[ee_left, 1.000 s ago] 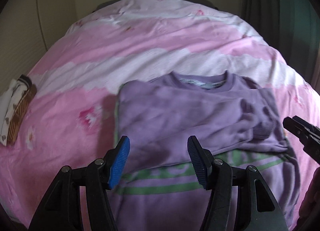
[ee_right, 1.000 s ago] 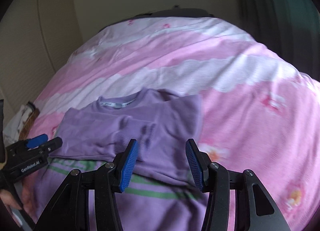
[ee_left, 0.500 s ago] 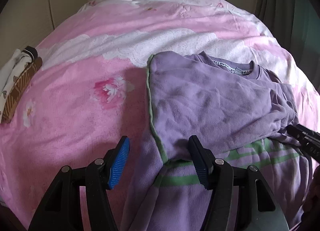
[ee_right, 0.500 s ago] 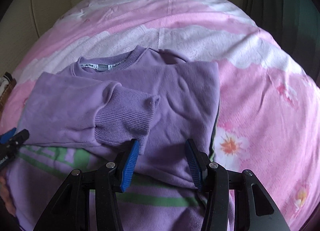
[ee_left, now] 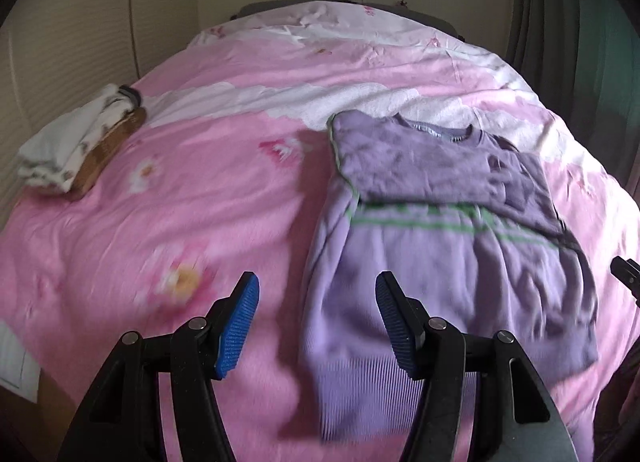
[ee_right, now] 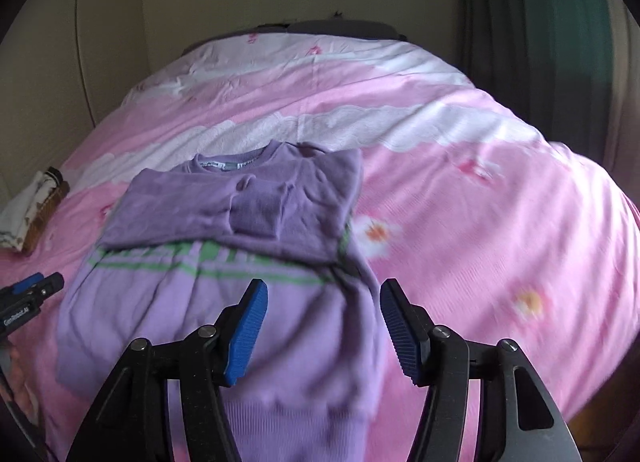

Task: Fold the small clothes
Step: 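Move both open grippers to the ribbed hem of the sweatshirt, then close both grippers on the ribbed hem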

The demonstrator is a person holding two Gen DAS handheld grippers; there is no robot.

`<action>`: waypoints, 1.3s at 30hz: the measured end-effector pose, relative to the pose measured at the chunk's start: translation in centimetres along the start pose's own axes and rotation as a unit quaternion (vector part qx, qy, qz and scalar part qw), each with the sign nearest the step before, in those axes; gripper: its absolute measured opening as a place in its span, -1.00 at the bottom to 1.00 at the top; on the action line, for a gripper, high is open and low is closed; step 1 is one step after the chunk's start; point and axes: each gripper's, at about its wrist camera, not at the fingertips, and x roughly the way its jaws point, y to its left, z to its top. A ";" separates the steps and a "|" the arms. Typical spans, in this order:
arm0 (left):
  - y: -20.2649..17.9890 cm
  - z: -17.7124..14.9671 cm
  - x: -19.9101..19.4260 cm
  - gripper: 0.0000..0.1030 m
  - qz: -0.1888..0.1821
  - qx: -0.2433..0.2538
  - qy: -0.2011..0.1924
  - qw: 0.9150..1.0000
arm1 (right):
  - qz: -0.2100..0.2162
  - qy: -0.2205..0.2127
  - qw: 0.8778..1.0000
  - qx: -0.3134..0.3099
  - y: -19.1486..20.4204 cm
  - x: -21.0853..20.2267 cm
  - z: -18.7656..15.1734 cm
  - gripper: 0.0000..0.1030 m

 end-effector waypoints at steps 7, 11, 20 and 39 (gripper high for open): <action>0.7 -4.4 -1.8 0.16 -0.004 -0.019 0.003 1.000 | -0.008 -0.015 1.000 0.011 -0.7 -3.8 -4.4 0.15; 0.8 -5.7 -1.7 0.15 -0.007 -0.023 0.005 1.000 | -0.017 -0.022 0.999 0.015 -1.1 -4.7 -6.0 0.15; 0.6 -7.2 -0.4 0.15 -0.019 -0.042 0.019 0.999 | -0.016 0.014 0.999 0.037 -2.4 -3.4 -8.7 0.14; 0.3 -8.0 0.8 -0.34 -0.045 -0.044 0.024 0.998 | 0.035 0.061 0.994 0.083 -3.2 -0.1 -10.4 -0.07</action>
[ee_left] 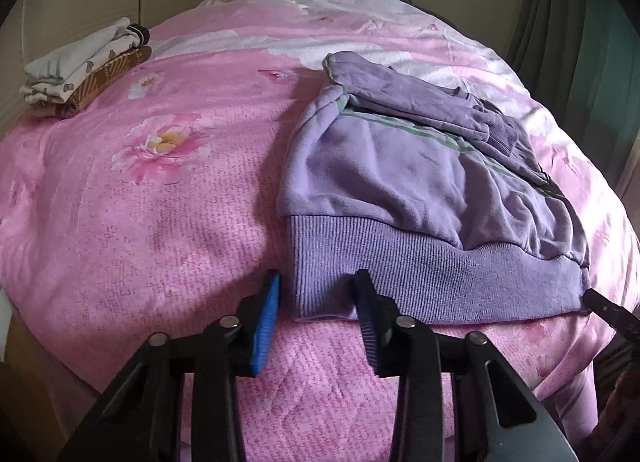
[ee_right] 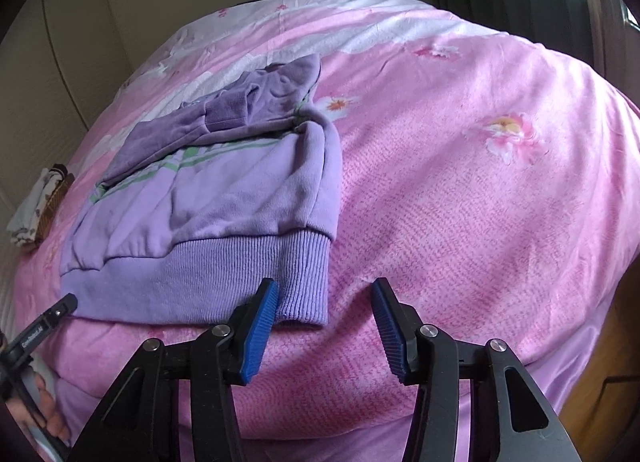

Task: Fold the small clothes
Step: 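Close both grippers on the ribbed hem, then lift the hem with both grippers and fold it toward the collar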

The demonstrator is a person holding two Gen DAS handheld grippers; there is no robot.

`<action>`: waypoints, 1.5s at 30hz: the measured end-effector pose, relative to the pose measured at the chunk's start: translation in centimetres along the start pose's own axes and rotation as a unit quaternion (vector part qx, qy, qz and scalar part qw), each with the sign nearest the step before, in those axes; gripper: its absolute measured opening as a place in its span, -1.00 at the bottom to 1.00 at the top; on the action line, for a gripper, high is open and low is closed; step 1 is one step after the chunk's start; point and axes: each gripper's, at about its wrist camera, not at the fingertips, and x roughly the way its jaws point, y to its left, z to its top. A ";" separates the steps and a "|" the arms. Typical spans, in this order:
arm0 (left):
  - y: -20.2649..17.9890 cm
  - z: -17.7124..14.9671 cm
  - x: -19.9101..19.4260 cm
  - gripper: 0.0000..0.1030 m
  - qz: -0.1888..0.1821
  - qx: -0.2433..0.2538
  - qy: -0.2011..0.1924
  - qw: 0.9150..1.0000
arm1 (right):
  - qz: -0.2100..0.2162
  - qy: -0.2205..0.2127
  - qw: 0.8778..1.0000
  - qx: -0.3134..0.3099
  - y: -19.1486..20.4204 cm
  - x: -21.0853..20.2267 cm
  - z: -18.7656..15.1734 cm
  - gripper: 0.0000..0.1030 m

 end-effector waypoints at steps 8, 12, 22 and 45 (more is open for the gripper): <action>-0.1 -0.1 0.2 -0.58 -0.009 0.003 0.002 1.000 | 0.059 0.027 0.997 0.039 -0.7 1.2 -0.1 -0.31; -0.1 0.0 0.3 -0.62 -0.011 0.003 0.003 1.000 | 0.088 0.043 0.993 0.067 -1.4 1.9 -0.3 -0.35; 0.3 0.0 -0.3 -0.83 -0.009 -0.004 -0.004 1.000 | 0.100 0.036 0.991 0.086 -1.6 1.6 -0.1 -0.72; -2.4 14.0 -6.0 -0.86 -0.034 -0.009 -0.128 0.991 | 0.137 -0.106 0.983 0.057 0.6 -5.9 10.5 -0.79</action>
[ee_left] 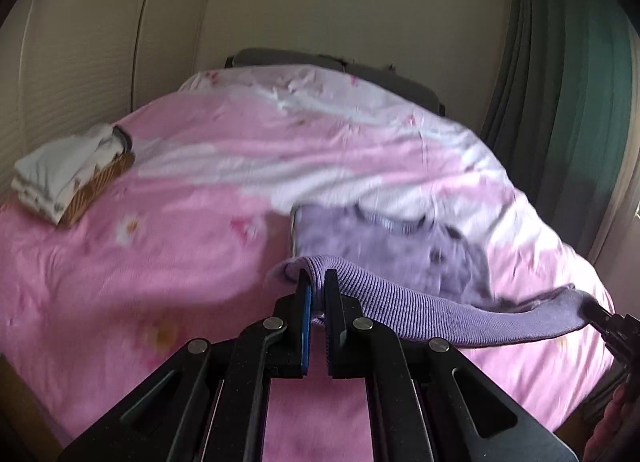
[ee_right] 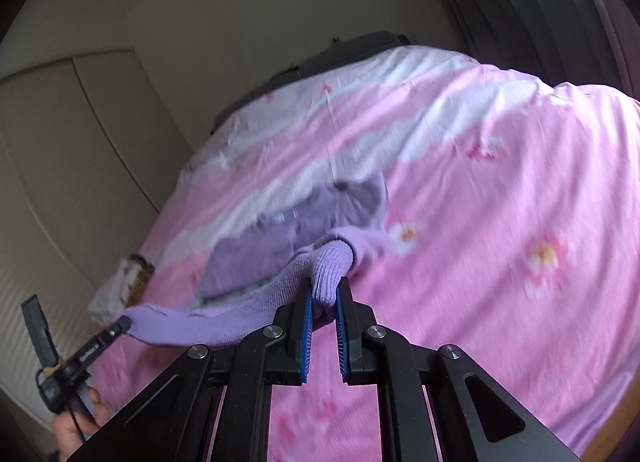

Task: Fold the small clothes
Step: 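Lift the hem with both grippers and fold it toward the collar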

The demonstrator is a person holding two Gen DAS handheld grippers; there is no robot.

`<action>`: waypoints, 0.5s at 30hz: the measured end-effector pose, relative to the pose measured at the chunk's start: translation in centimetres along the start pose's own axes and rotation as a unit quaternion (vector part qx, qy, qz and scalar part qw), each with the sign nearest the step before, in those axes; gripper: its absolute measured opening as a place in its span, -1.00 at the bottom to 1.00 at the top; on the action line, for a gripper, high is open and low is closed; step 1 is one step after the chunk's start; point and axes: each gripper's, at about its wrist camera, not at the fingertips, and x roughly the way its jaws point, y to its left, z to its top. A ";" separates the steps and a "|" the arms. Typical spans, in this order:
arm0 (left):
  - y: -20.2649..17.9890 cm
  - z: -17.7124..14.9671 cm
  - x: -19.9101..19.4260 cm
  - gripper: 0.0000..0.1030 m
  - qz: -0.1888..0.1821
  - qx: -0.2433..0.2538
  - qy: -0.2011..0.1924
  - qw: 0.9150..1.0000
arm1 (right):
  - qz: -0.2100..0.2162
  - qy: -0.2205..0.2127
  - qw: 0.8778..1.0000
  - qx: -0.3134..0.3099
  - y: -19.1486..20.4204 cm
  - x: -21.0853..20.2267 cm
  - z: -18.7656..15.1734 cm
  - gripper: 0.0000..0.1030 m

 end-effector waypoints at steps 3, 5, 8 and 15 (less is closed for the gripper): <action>-0.7 2.8 2.5 -0.86 0.000 -0.006 -0.007 1.000 | 0.005 -0.009 1.000 0.022 0.0 1.9 2.7 -0.79; -1.2 4.5 4.7 -0.86 0.003 -0.004 -0.009 1.000 | 0.005 -0.012 0.999 0.033 0.1 3.7 4.3 -0.79; -1.7 6.7 8.3 -0.86 0.004 -0.009 -0.003 1.000 | 0.004 -0.011 0.999 0.051 -0.3 6.5 6.3 -0.79; -2.4 8.9 16.3 -0.86 0.018 0.000 0.014 1.000 | -0.007 0.002 0.997 0.078 -2.1 13.7 10.0 -0.79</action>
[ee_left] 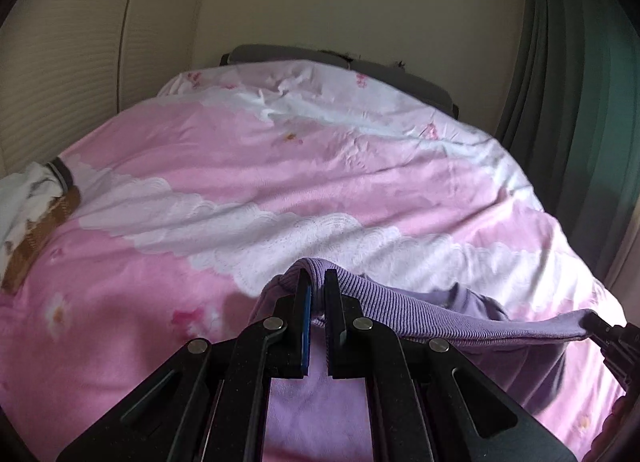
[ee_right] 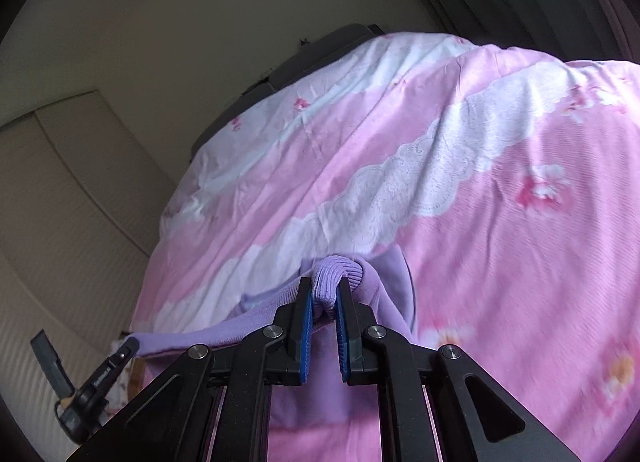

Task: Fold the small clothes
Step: 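Lift the hem with both grippers and fold it toward the collar, then lay the hem down near the collar and open both grippers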

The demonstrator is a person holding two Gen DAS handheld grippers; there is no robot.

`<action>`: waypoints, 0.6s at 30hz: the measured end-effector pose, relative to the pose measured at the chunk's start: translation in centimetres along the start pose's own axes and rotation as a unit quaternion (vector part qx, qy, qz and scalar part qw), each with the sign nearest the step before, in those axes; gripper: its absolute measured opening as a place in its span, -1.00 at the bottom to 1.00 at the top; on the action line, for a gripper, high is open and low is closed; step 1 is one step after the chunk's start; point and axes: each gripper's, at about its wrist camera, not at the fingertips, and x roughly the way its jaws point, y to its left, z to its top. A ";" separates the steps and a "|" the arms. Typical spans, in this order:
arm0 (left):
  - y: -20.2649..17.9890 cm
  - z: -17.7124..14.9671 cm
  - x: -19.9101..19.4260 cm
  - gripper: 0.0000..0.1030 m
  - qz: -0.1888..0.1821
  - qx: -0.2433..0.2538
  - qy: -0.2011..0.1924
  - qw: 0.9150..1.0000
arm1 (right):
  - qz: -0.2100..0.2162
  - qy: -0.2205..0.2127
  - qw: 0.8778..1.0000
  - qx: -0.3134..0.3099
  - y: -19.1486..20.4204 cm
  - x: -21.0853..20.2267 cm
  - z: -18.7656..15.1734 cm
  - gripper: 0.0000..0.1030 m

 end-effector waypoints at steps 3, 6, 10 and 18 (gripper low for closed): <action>0.3 0.1 3.6 -0.86 0.009 -0.006 0.016 1.000 | -0.009 0.013 1.000 0.004 -0.7 3.5 1.0 -0.79; 1.1 -0.3 6.6 -0.85 0.018 -0.014 0.033 0.999 | -0.020 0.025 0.999 -0.003 -1.0 6.7 1.4 -0.79; 1.6 -1.4 9.9 -0.85 0.027 -0.014 0.057 0.998 | -0.040 0.045 0.998 -0.015 -1.7 11.2 1.3 -0.79; 1.5 -2.1 11.7 -0.75 0.041 -0.005 0.076 0.996 | -0.057 0.039 0.997 -0.042 -2.0 13.9 1.0 -0.67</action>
